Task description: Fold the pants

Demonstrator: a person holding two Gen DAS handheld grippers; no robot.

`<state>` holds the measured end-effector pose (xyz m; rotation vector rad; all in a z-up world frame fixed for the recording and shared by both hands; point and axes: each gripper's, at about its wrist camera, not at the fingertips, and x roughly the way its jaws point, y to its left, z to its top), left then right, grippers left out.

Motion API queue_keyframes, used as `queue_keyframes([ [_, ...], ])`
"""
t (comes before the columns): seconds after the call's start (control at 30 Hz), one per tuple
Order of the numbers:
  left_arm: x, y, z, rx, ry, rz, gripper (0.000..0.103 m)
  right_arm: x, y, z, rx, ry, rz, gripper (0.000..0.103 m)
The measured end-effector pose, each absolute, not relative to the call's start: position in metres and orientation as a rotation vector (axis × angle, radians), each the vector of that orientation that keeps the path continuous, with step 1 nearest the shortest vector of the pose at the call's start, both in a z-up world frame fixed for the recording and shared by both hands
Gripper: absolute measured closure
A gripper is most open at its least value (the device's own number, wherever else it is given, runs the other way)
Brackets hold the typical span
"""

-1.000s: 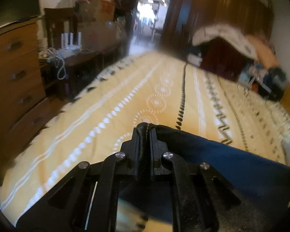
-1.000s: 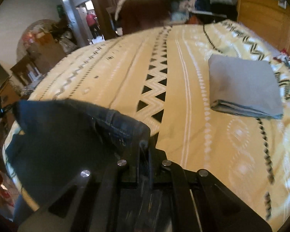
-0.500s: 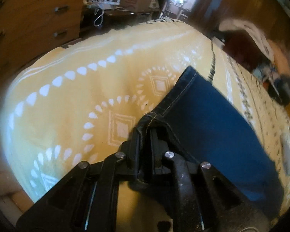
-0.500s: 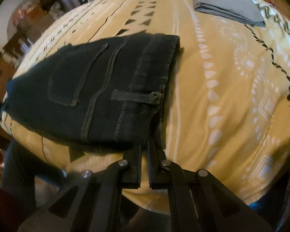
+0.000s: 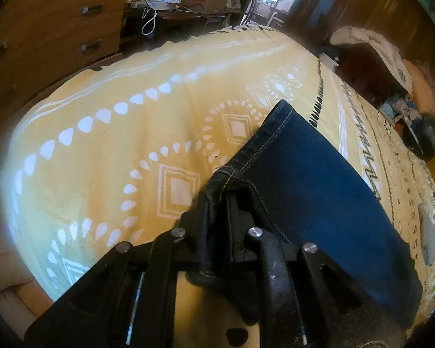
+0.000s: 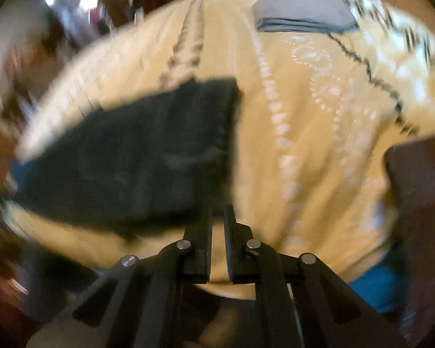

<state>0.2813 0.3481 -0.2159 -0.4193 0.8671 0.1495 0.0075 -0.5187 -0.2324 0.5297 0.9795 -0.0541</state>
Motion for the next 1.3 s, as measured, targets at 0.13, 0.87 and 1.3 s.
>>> queue_keyframes([
  [0.13, 0.278, 0.349, -0.216, -0.418, 0.868, 0.148, 0.091, 0.030, -0.498, -0.249, 0.568, 1.021, -0.072, 0.045],
  [0.87, 0.221, 0.404, -0.204, -0.560, 0.877, 0.054, 0.058, 0.100, -0.279, -0.175, 0.052, 1.005, 0.186, 0.058],
  [1.3, 0.215, 0.370, -0.226, -0.662, 0.867, -0.057, 0.056, 0.111, 0.015, -0.209, -0.431, 0.913, 0.733, 0.059],
])
